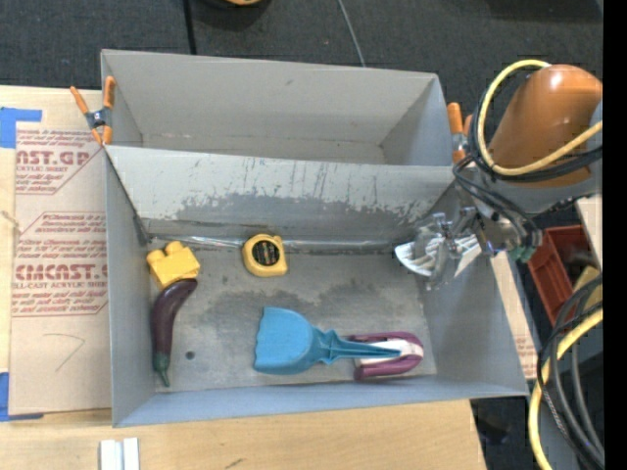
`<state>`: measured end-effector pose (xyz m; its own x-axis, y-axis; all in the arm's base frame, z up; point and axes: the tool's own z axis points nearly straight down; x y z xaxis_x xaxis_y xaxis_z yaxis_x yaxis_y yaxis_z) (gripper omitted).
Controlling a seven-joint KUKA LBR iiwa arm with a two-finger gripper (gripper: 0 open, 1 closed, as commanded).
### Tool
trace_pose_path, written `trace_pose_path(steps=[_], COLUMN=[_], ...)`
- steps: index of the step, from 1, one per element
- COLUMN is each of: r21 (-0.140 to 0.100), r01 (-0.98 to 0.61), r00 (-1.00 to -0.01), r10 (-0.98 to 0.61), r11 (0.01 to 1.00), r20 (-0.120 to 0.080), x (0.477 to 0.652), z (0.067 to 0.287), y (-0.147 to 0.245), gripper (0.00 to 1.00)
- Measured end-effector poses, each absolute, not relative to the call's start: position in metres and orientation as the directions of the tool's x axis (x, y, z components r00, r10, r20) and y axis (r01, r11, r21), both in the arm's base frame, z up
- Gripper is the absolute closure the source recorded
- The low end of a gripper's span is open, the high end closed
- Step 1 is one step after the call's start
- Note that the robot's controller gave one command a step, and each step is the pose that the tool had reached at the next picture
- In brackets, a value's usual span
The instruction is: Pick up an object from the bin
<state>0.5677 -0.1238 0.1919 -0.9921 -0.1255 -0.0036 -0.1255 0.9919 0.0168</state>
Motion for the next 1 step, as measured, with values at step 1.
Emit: trace_pose_path(steps=[1], r21=[0.011], r01=[-0.137], r00=[-0.990], r10=[-0.136], r11=[0.991], r20=[-0.021], x=[0.5744], z=[0.2253], y=[-0.1150], gripper=[1.00])
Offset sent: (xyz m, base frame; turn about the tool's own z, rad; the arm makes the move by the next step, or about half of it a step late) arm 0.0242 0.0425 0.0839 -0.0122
